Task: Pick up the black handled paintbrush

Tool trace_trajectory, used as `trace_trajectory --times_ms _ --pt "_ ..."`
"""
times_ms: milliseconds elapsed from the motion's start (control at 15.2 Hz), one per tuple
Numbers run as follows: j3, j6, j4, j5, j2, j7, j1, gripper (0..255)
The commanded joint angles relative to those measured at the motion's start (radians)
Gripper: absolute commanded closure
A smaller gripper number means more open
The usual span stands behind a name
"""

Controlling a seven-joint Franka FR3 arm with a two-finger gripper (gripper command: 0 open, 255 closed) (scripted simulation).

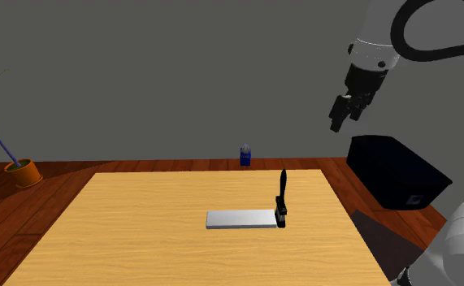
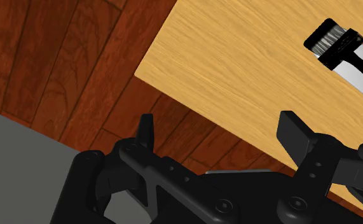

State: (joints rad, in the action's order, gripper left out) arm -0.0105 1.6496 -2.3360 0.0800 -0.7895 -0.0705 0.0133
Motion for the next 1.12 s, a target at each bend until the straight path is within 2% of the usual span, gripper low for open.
trace_trajectory --times_ms 0,528,1056 --pt "0.000 0.000 0.000 0.000 0.000 0.000 0.000 0" --pt "-0.203 0.101 -0.154 -0.127 -0.023 -0.364 0.008 0" --pt "-0.432 0.244 -0.191 -0.252 0.098 -0.732 0.028 0"
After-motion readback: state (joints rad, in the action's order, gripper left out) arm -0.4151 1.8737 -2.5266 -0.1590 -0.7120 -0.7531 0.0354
